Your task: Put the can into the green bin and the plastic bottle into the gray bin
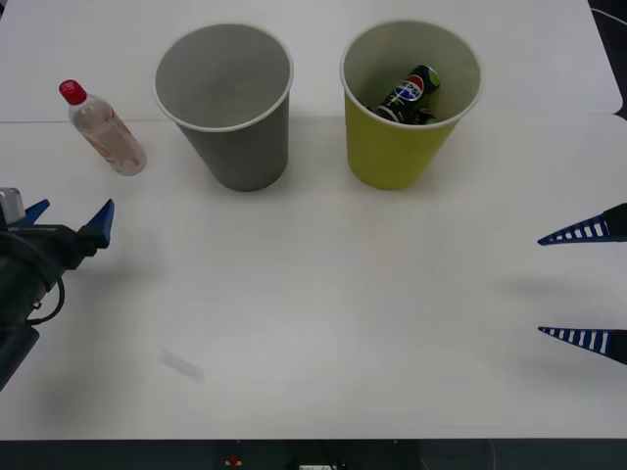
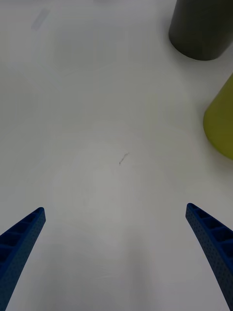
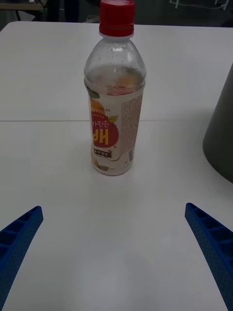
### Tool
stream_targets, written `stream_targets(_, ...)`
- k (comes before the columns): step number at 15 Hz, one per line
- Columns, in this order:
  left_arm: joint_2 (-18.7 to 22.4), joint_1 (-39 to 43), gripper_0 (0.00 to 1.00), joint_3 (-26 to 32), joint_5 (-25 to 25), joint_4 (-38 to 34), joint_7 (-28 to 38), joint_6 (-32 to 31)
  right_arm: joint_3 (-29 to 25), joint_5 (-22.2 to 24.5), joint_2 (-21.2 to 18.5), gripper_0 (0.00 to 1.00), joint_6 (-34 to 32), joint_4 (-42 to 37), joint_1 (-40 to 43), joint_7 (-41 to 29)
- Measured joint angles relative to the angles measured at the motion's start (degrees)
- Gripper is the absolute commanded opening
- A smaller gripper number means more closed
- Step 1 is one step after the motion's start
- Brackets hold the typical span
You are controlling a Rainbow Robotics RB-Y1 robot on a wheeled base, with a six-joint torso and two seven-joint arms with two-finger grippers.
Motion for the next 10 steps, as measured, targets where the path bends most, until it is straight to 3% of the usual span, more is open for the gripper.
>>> stream_targets(5,-5.99,-6.57,1.00,-0.01,-3.66,6.90,1.39,-1.01,0.00,0.00,0.00,1.00,0.00,0.00,0.00,0.00)
stream_targets(10,-9.49,-12.76,1.00,-0.01,-7.82,15.14,2.66,-2.70,0.00,0.00,0.00,1.00,0.00,0.00,0.00,0.00)
